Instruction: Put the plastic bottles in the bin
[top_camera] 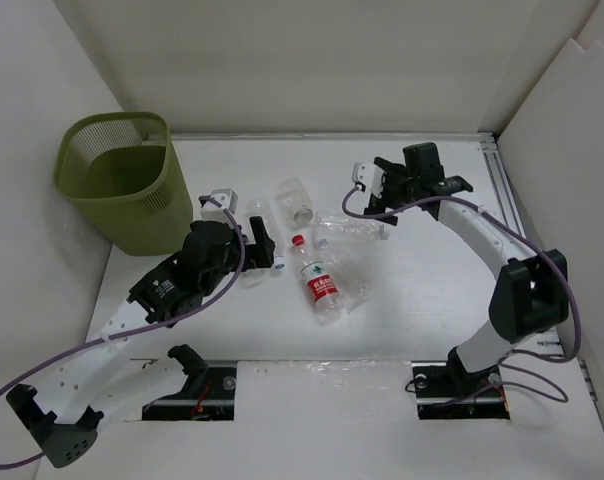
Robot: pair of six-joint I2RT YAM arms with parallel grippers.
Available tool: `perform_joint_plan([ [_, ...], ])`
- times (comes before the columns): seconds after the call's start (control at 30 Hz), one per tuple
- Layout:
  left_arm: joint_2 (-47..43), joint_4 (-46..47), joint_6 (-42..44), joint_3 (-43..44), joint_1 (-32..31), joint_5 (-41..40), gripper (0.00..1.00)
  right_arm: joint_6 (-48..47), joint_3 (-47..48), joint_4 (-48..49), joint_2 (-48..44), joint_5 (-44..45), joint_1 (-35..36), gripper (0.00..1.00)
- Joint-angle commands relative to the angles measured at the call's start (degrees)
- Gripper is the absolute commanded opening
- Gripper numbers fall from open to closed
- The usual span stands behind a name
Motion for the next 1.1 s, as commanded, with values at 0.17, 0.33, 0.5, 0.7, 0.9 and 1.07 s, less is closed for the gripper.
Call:
perform_joint_plan([
  [0.17,-0.9,1.5,-0.4,-0.8,0.2,-0.5,1.0,-2.6,-4.2,4.3,2.2,-14.3,-3.7,0.96],
  [0.33,-1.5,1.5,-0.4,-0.8,0.2,0.1,1.0,-2.5,-7.5,8.0,4.3,-19.3,-3.1,0.96],
  [0.5,-1.5,1.5,-0.4,-0.8,0.2,0.1,1.0,-2.5,-8.8,12.0,7.0,-19.8,-2.5,0.96],
  [0.7,-1.5,1.5,-0.4,-0.8,0.2,0.1,1.0,-3.3,-5.6,12.0,16.4,-20.3,-2.5,0.95],
  [0.9,-0.9,1.5,-0.4,-0.8,0.2,0.7,1.0,-2.7,-5.0,15.7,22.8,-21.9,-3.0,0.92],
  [1.07,0.1,1.5,-0.4,-0.8,0.2,1.2,1.0,-1.0,-5.0,16.6,22.8,-20.8,-3.5,0.49],
])
